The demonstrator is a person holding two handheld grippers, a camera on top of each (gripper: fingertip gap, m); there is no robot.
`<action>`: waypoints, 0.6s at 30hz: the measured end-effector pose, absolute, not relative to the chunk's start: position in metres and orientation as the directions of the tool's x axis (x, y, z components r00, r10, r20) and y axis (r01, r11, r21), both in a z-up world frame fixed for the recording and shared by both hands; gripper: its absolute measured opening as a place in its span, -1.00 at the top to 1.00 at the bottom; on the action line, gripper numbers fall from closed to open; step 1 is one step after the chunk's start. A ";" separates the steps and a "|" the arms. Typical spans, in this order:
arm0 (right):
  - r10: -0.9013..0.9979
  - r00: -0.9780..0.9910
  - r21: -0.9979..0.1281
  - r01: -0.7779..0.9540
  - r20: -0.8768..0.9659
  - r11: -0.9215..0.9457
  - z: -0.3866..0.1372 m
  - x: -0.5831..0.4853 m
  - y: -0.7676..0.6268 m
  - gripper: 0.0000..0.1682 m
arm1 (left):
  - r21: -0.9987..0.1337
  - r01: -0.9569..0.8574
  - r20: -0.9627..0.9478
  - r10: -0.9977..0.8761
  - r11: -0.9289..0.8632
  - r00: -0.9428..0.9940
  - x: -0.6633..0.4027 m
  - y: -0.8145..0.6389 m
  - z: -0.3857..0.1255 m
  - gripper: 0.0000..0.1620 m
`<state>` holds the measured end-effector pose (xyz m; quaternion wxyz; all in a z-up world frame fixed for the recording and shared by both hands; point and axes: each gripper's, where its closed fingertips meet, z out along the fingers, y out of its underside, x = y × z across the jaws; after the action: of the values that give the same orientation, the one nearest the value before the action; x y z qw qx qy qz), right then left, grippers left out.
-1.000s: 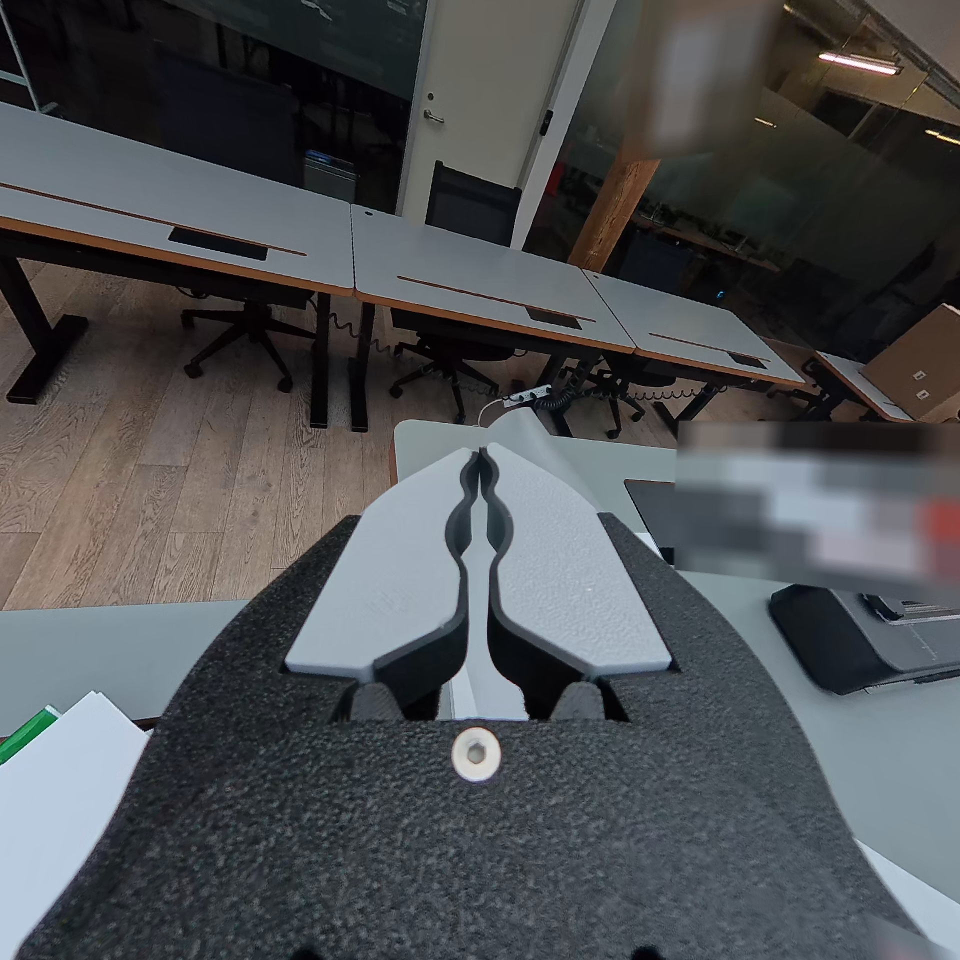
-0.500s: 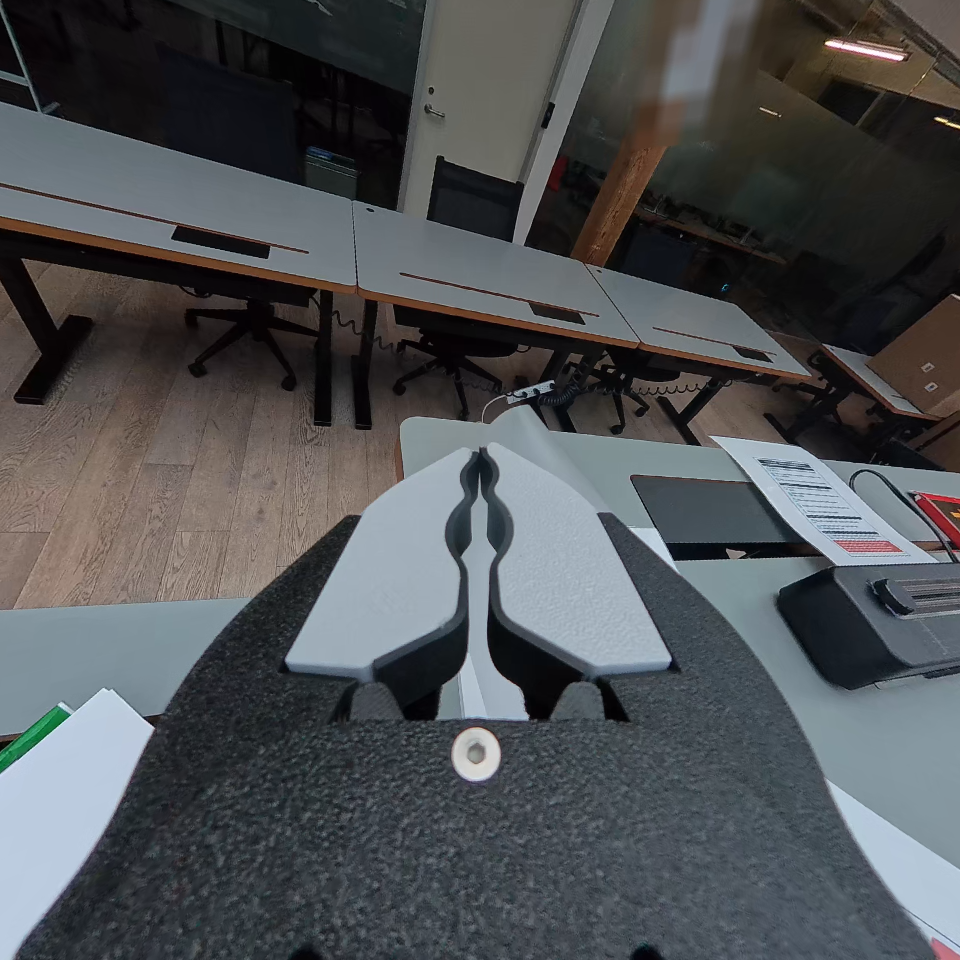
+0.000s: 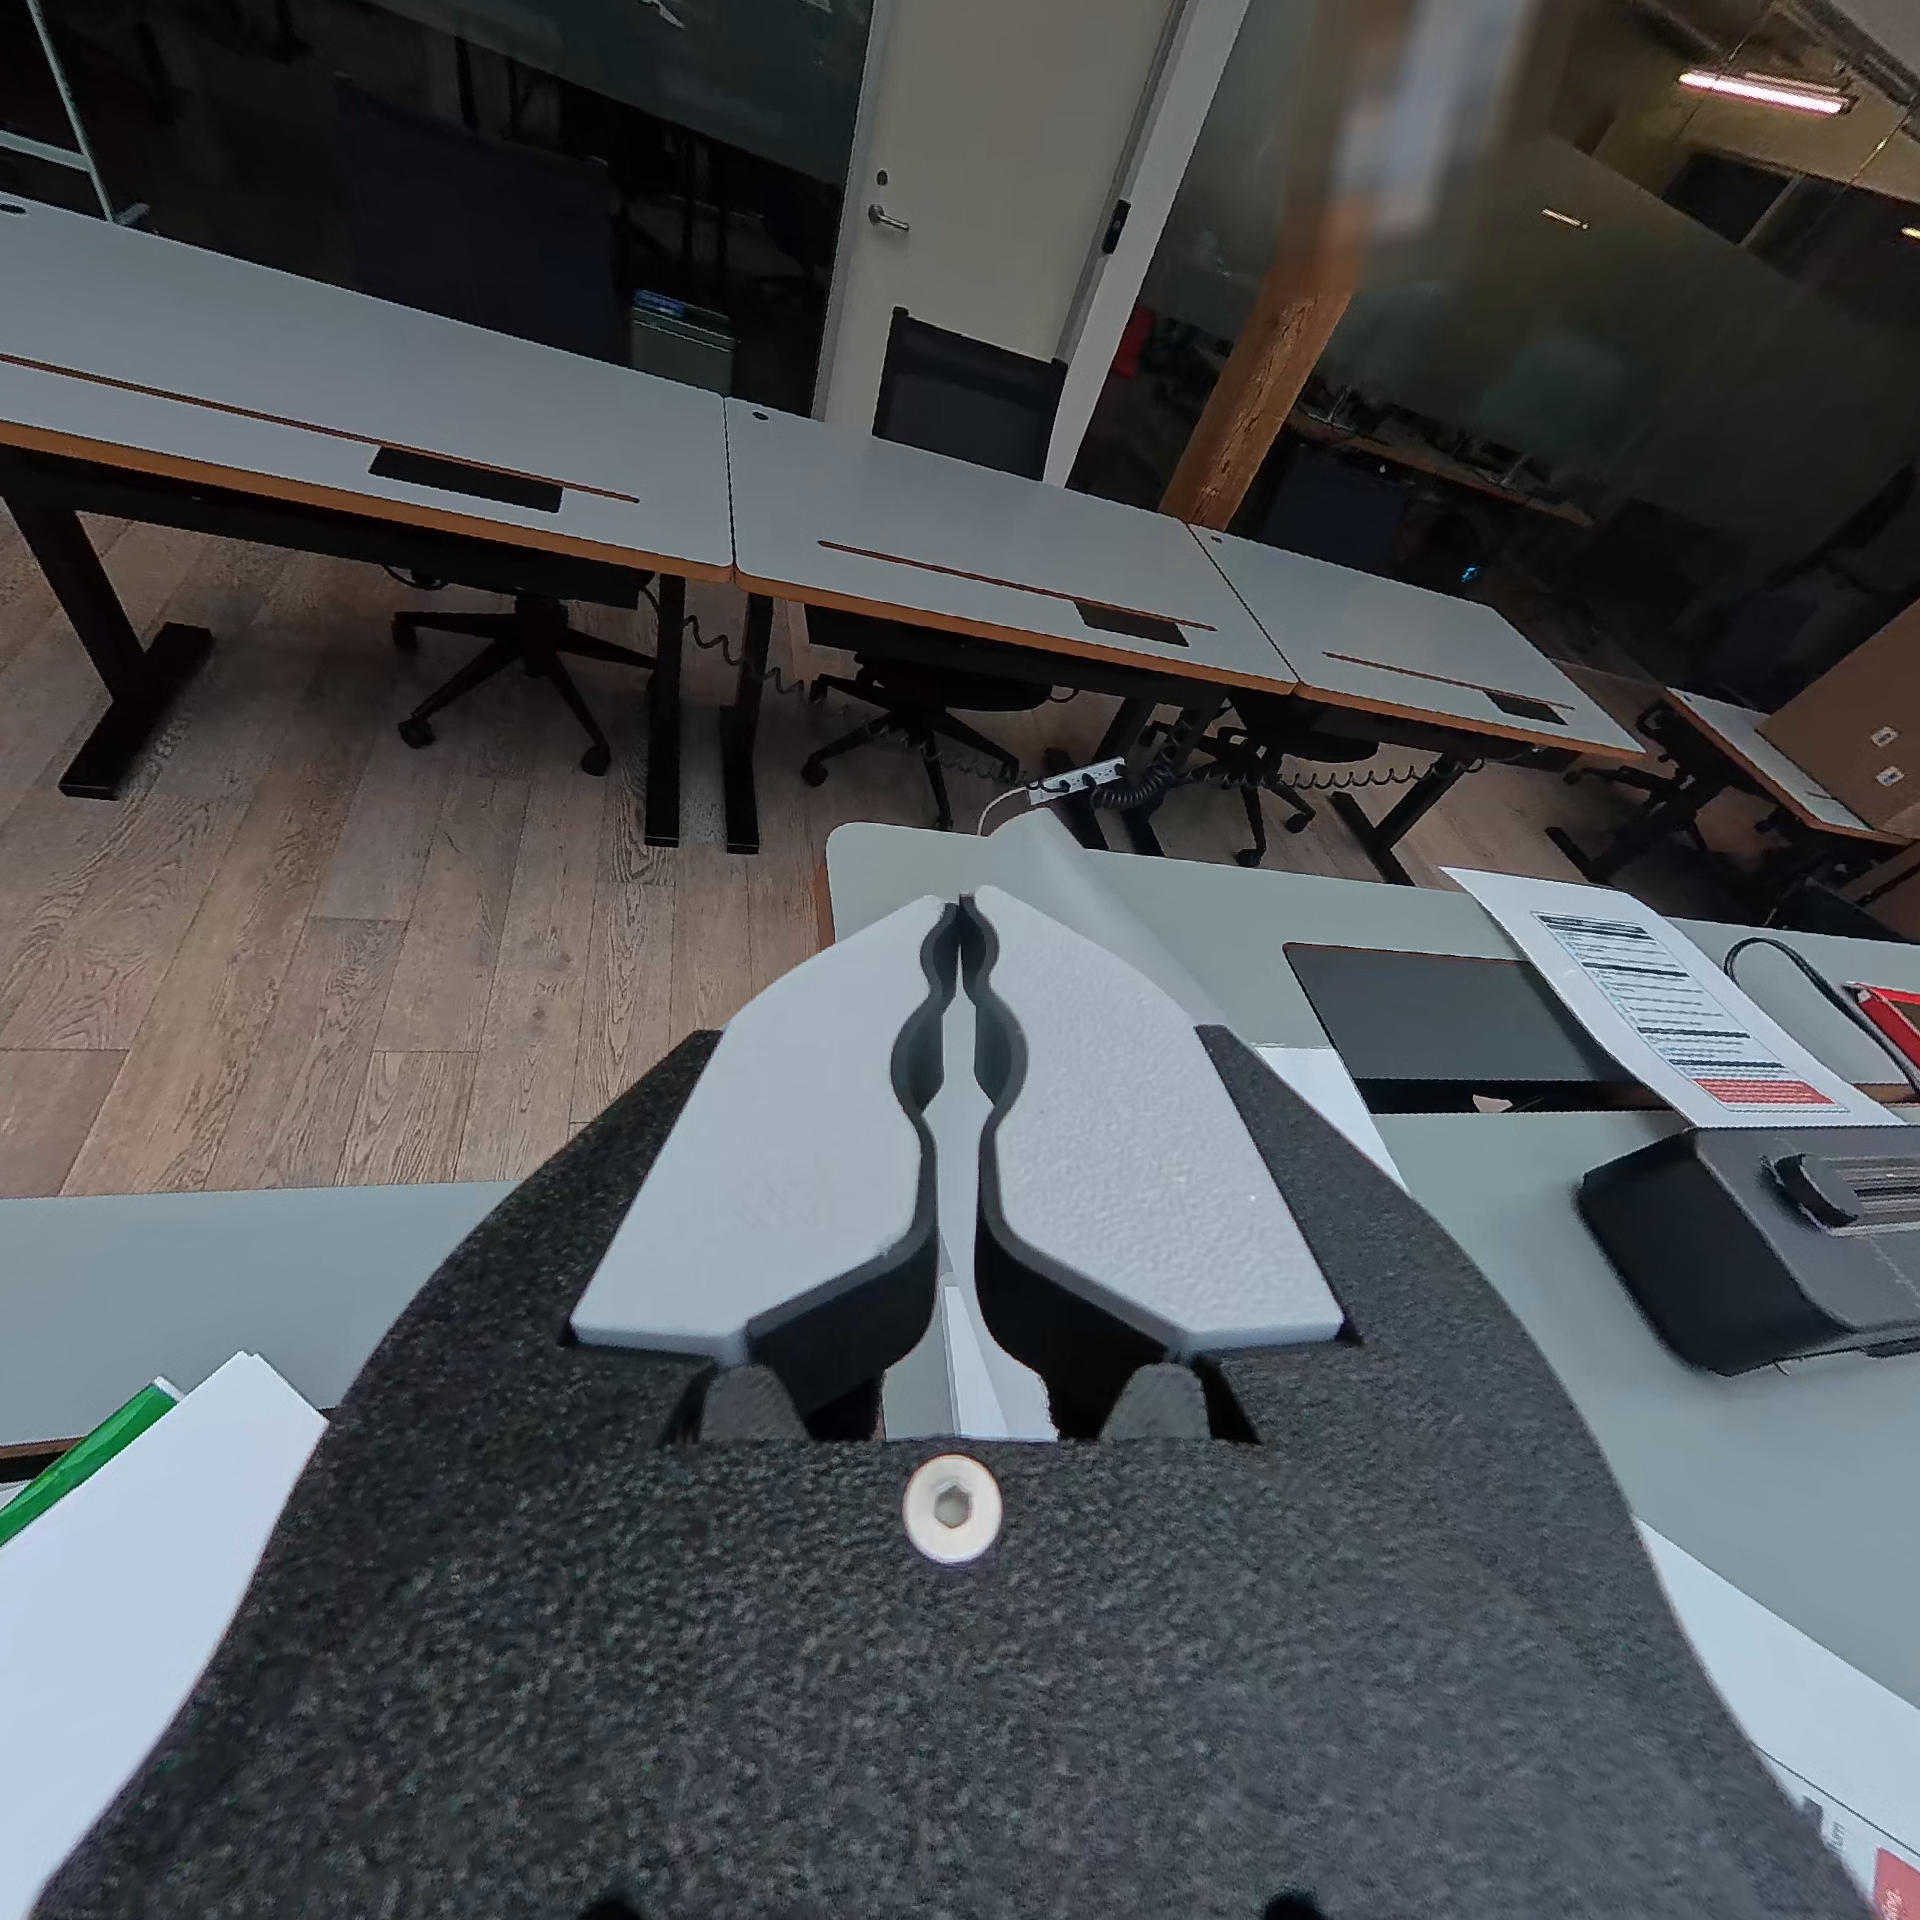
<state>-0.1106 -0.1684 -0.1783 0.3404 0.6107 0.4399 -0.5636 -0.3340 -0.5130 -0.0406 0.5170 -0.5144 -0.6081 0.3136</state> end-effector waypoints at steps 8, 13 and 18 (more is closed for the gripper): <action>0.137 -0.004 -0.067 0.889 -0.991 -0.454 -0.183 -0.107 -0.171 1.00 | -0.911 0.303 0.311 0.949 0.281 0.053 -0.328 -0.520 -0.047 1.00; 0.133 -0.006 -0.064 0.895 -0.991 -0.441 -0.185 -0.101 -0.181 1.00 | -0.905 0.307 0.324 0.945 0.295 0.046 -0.326 -0.524 -0.050 1.00; 0.135 -0.006 -0.065 0.898 -0.991 -0.436 -0.186 -0.098 -0.186 1.00 | -0.906 0.311 0.320 0.946 0.289 0.054 -0.324 -0.522 -0.051 1.00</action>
<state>-0.0983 -0.1857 -0.1860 0.3316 0.6220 0.4151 -0.5752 -0.3241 -0.5217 -0.0513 0.5159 -0.5108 -0.6149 0.3079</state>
